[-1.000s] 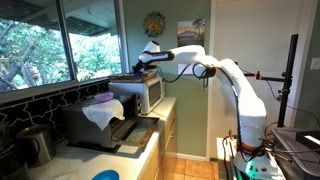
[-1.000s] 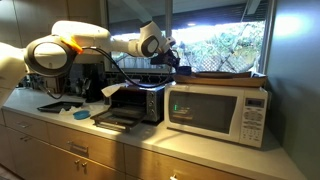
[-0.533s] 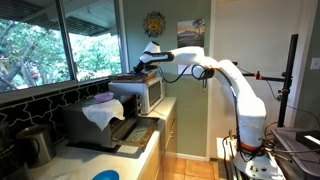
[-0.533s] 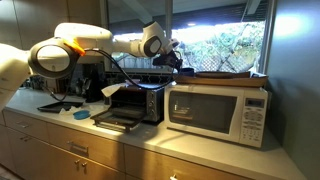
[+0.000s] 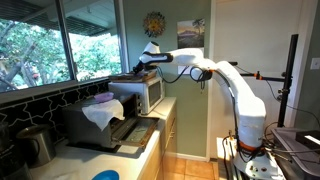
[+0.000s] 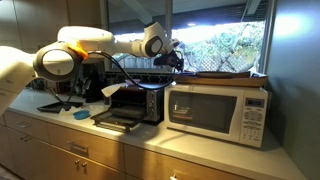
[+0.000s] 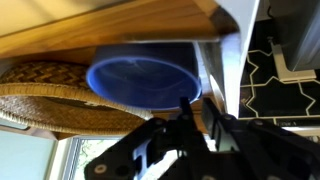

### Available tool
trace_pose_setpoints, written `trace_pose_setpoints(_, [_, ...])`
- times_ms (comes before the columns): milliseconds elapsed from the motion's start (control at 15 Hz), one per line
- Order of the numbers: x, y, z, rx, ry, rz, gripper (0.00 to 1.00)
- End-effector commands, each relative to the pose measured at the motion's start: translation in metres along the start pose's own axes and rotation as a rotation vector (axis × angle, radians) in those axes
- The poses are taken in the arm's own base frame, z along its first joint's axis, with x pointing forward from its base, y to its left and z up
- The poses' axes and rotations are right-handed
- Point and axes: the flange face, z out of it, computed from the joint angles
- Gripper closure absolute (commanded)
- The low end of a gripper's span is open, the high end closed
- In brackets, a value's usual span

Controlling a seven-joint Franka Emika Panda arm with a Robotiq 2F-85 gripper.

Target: Put the blue mug on the tray

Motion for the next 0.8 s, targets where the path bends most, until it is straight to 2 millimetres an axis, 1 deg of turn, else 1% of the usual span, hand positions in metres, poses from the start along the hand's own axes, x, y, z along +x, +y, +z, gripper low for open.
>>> trace_pose_setpoints(0, [0.016, -0.002, -0.021, -0.006, 0.025, -0.010, 0.49])
trace_pose_setpoints(133, [0.030, -0.008, -0.049, 0.002, 0.064, -0.018, 0.34])
trace_pose_setpoints(200, [0.037, -0.016, -0.069, 0.028, 0.083, -0.039, 0.27])
trace_pose_setpoints(333, [0.049, -0.037, -0.107, 0.088, 0.106, -0.108, 0.12])
trace_pose_setpoints(400, [0.051, -0.052, -0.125, 0.144, 0.102, -0.161, 0.03])
trace_pose_setpoints(467, [0.052, -0.067, -0.141, 0.174, 0.097, -0.201, 0.00])
trace_pose_setpoints(600, [0.054, -0.096, -0.167, 0.249, 0.097, -0.279, 0.00])
trace_pose_setpoints(667, [0.062, -0.077, -0.151, 0.180, 0.128, -0.211, 0.00])
trace_pose_setpoints(733, [0.063, -0.090, -0.164, 0.209, 0.127, -0.240, 0.00])
